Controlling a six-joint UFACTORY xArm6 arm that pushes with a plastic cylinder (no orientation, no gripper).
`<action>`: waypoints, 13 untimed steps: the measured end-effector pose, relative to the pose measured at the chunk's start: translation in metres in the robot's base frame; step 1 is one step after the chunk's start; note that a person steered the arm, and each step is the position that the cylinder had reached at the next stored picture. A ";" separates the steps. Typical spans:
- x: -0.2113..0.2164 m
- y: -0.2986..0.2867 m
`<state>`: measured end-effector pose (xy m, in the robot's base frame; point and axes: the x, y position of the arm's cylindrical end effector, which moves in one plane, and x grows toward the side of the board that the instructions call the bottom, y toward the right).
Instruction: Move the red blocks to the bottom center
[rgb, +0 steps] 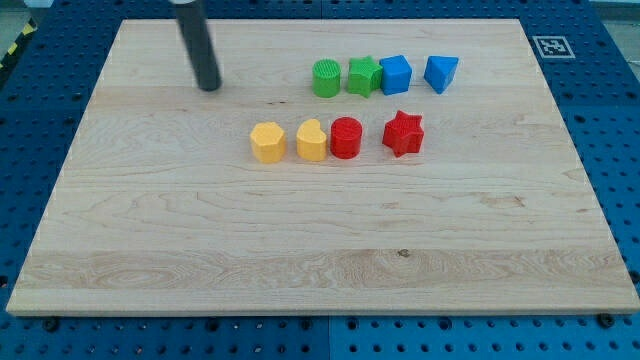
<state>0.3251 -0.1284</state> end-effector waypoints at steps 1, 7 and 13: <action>0.006 0.029; 0.181 0.212; 0.136 0.188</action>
<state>0.4612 0.0601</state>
